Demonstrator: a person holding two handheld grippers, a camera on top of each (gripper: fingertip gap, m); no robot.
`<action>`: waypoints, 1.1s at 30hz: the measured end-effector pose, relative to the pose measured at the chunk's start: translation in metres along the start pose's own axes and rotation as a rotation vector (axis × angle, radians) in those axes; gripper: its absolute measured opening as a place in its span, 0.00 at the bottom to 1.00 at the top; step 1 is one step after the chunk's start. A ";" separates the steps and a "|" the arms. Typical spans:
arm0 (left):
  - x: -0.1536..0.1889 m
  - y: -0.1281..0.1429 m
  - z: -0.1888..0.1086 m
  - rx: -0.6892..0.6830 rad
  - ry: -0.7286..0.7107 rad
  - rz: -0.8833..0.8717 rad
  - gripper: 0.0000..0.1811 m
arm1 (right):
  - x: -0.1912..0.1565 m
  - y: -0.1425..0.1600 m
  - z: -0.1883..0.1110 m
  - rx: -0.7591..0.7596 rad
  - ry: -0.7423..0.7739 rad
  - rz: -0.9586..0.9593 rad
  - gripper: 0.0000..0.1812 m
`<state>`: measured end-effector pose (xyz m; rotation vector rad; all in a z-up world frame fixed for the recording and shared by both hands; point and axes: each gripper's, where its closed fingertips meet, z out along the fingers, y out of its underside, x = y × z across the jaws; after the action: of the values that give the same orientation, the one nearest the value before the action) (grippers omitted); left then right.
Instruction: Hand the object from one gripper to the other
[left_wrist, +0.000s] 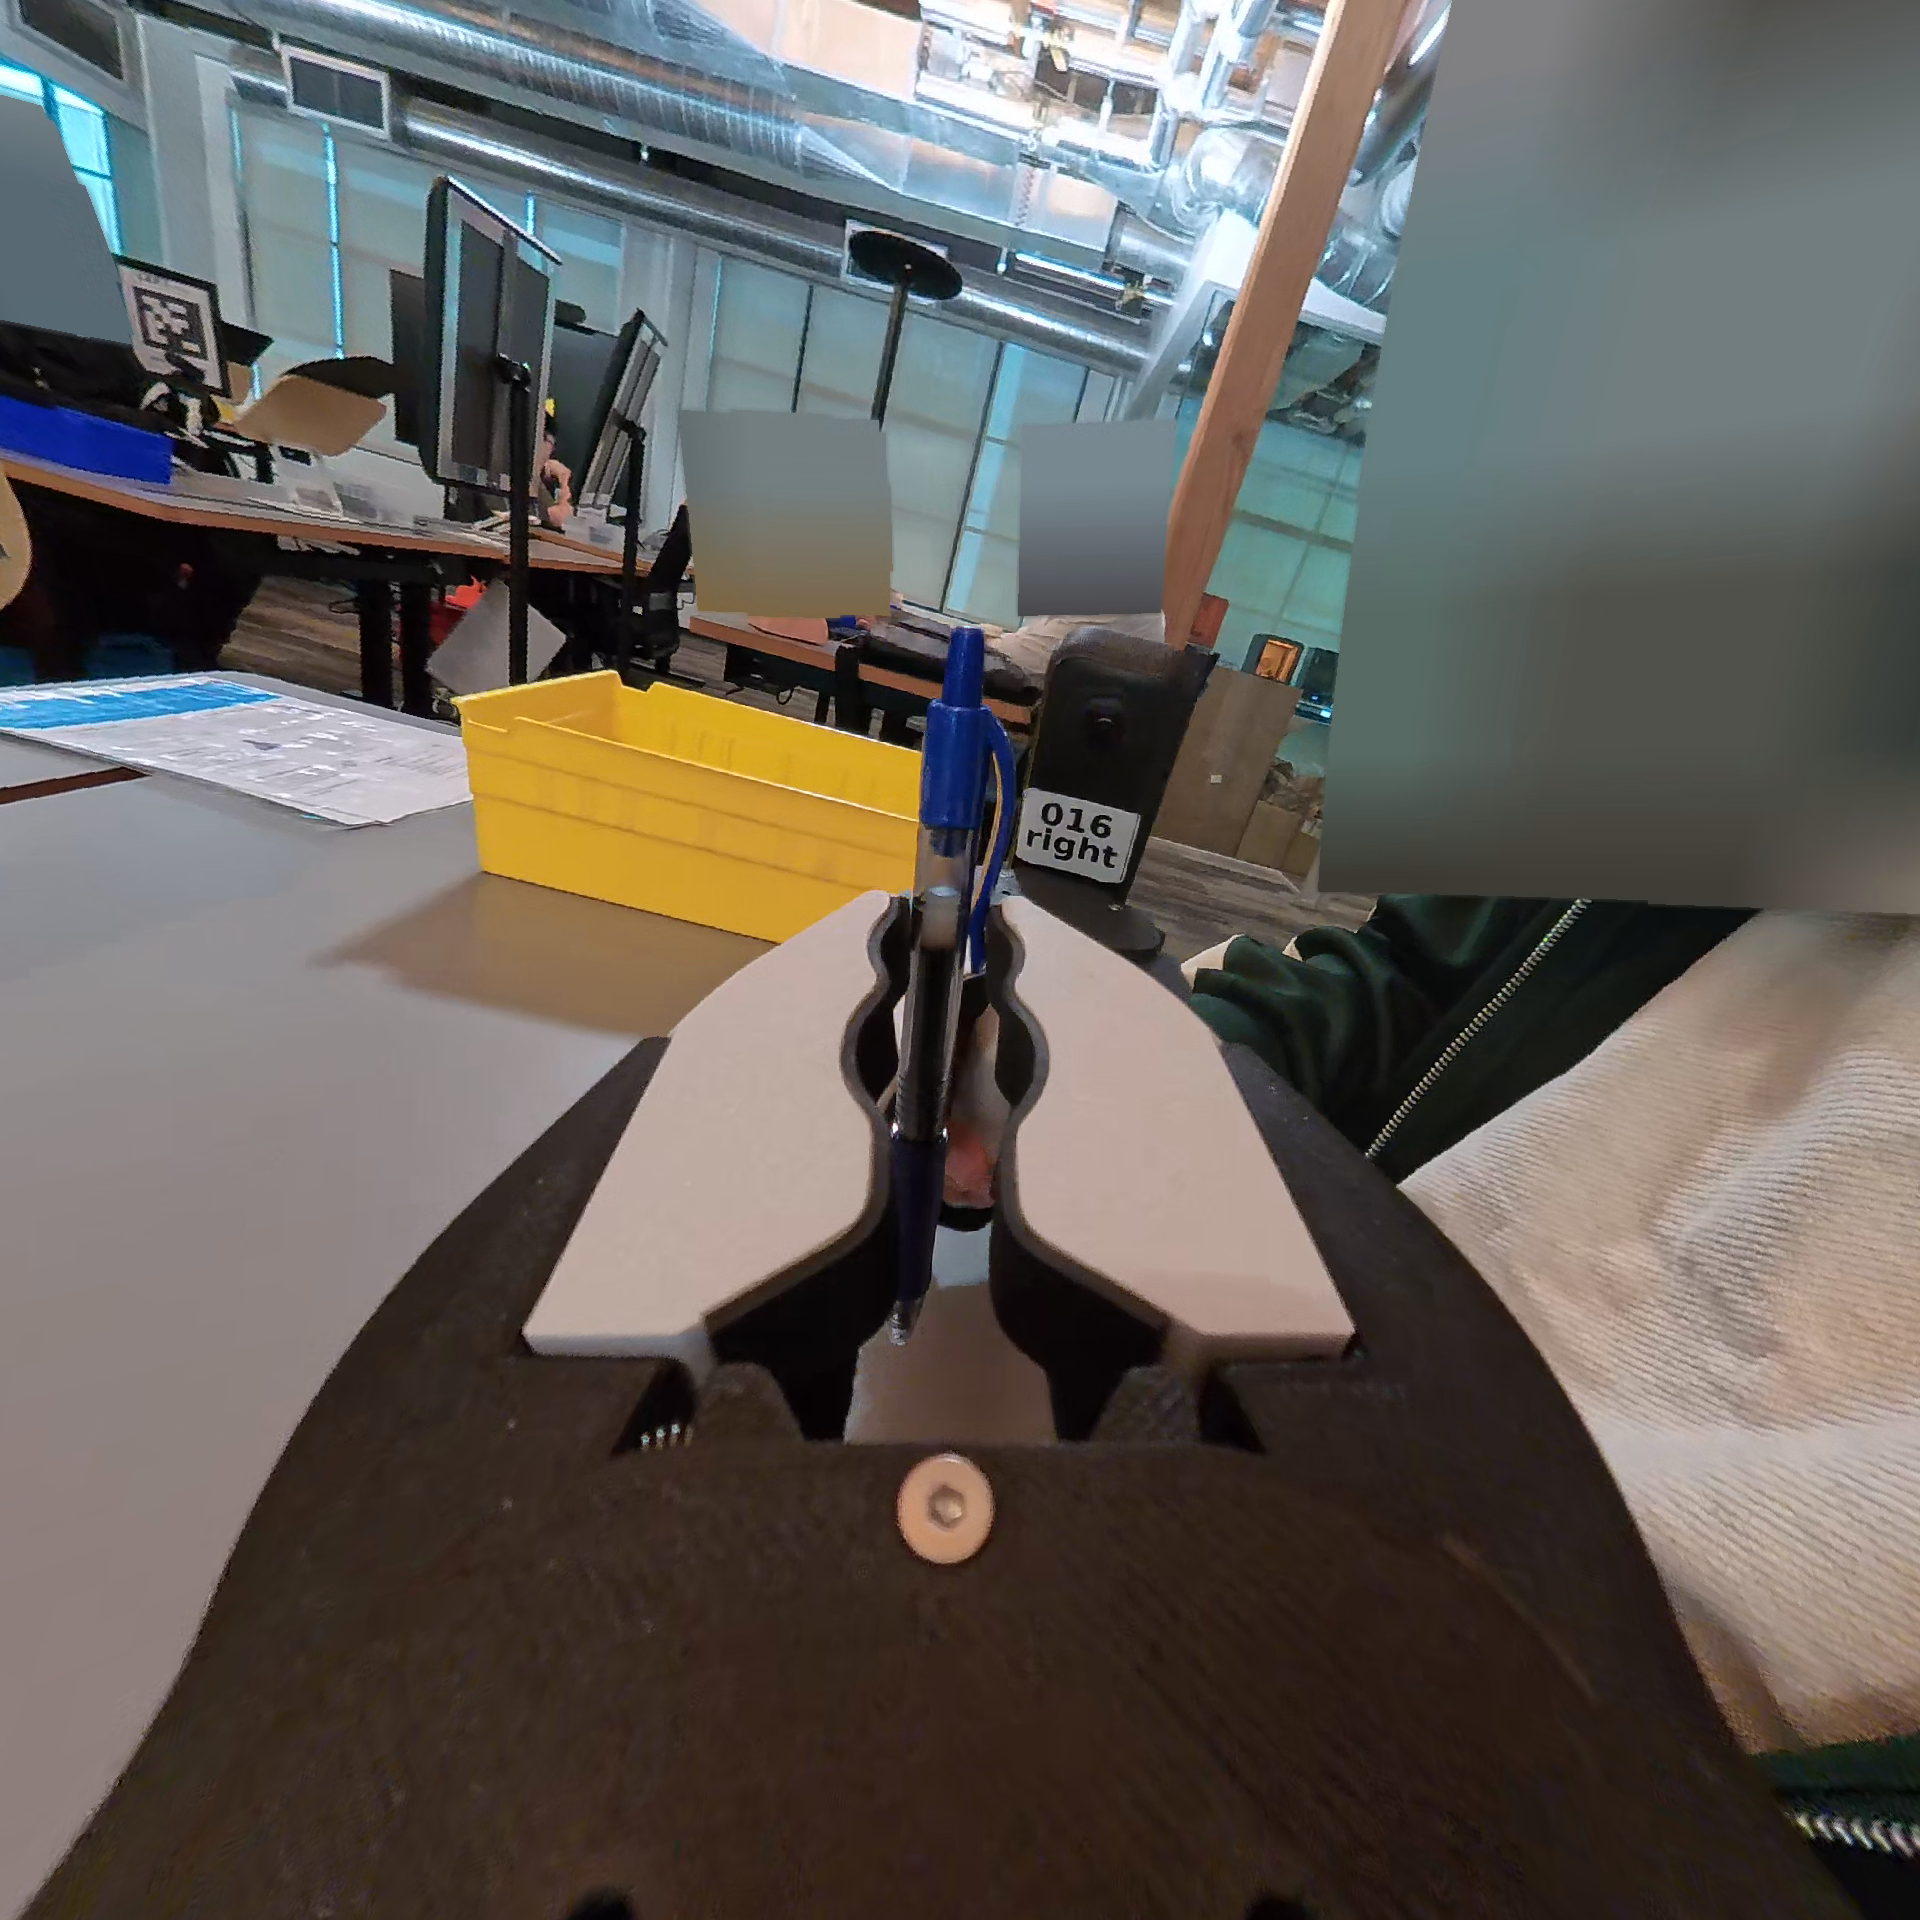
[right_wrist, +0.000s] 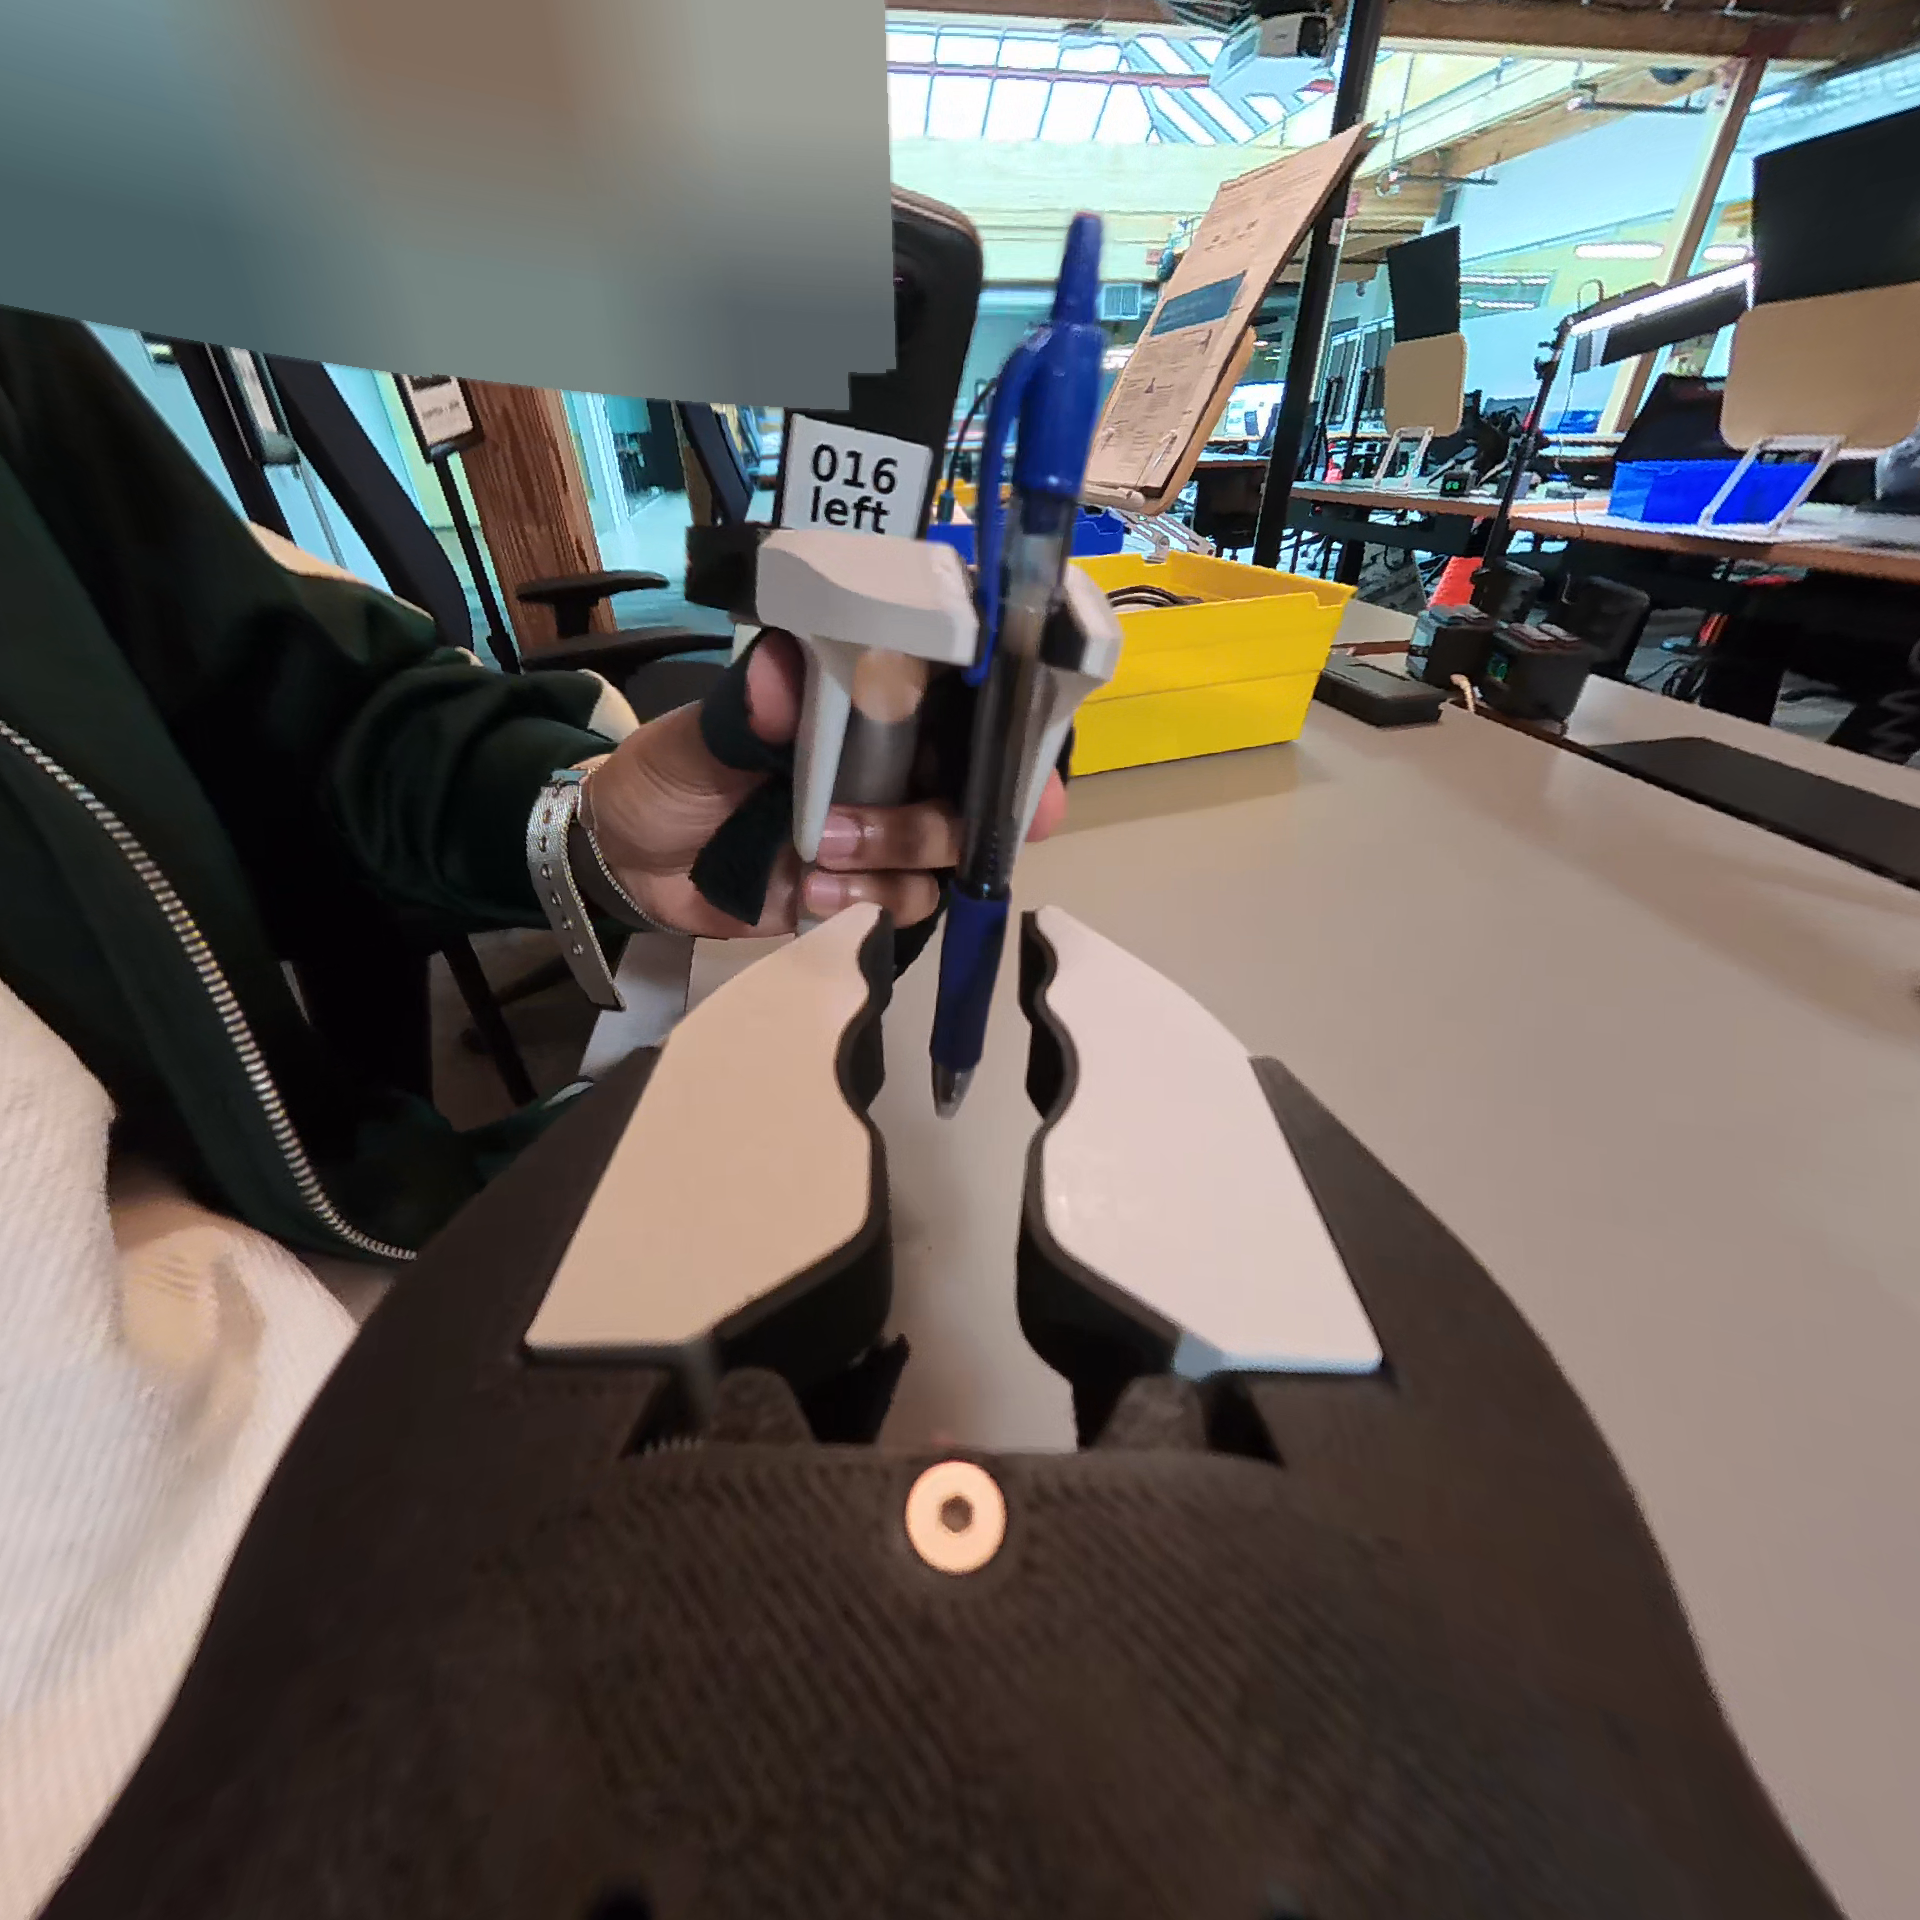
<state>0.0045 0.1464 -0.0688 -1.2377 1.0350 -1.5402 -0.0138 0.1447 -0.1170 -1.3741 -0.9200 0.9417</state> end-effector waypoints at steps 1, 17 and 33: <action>0.001 0.001 0.001 0.001 0.005 -0.007 0.07 | -0.001 0.000 0.001 -0.003 0.001 -0.007 0.13; 0.005 0.005 0.004 0.000 0.036 -0.039 0.08 | 0.000 -0.002 0.000 0.006 -0.019 0.030 0.06; -0.001 0.002 0.003 0.045 0.024 -0.081 0.22 | 0.021 -0.041 -0.024 0.088 0.103 0.094 0.06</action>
<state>0.0074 0.1471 -0.0707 -1.2465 0.9708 -1.6347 0.0167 0.1560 -0.0758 -1.3869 -0.7328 0.9620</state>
